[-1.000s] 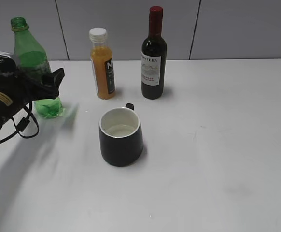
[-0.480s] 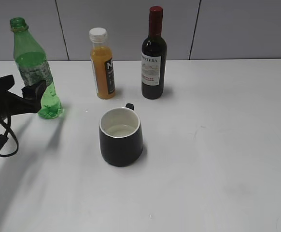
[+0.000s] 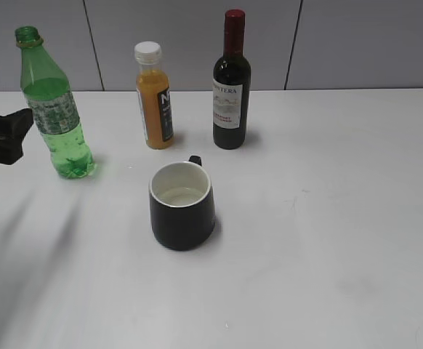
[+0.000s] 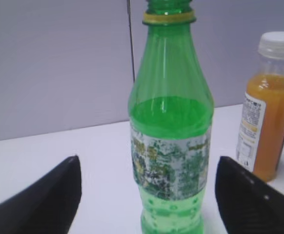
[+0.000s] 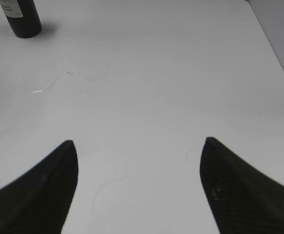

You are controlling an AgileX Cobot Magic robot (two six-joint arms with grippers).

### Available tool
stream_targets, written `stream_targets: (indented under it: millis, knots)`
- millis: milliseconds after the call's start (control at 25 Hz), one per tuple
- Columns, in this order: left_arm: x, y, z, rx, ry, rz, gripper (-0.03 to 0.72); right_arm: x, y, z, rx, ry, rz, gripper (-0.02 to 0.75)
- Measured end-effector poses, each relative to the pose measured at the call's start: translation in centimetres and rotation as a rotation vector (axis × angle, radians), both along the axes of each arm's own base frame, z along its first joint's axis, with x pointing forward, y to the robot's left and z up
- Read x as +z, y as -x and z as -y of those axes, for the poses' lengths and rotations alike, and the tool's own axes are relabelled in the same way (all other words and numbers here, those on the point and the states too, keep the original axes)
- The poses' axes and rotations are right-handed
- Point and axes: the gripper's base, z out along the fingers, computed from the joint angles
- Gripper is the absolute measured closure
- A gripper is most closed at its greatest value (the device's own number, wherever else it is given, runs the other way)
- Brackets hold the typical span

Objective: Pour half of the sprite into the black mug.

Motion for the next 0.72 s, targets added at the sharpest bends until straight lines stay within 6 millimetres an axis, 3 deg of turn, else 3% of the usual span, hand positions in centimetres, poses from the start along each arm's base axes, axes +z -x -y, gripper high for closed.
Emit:
stream_targets:
  millis: [280,720]
  knots:
    - [4.6,2.0,-0.4,-0.016,-0.017,-0.268,0.068,0.0,0.0,0.0,0.000,0.000,0.000,0.148]
    - [15.2,2.2,-0.9,-0.054,-0.020,-0.671,0.080,0.0,0.0,0.0,0.000,0.001,0.000,0.148]
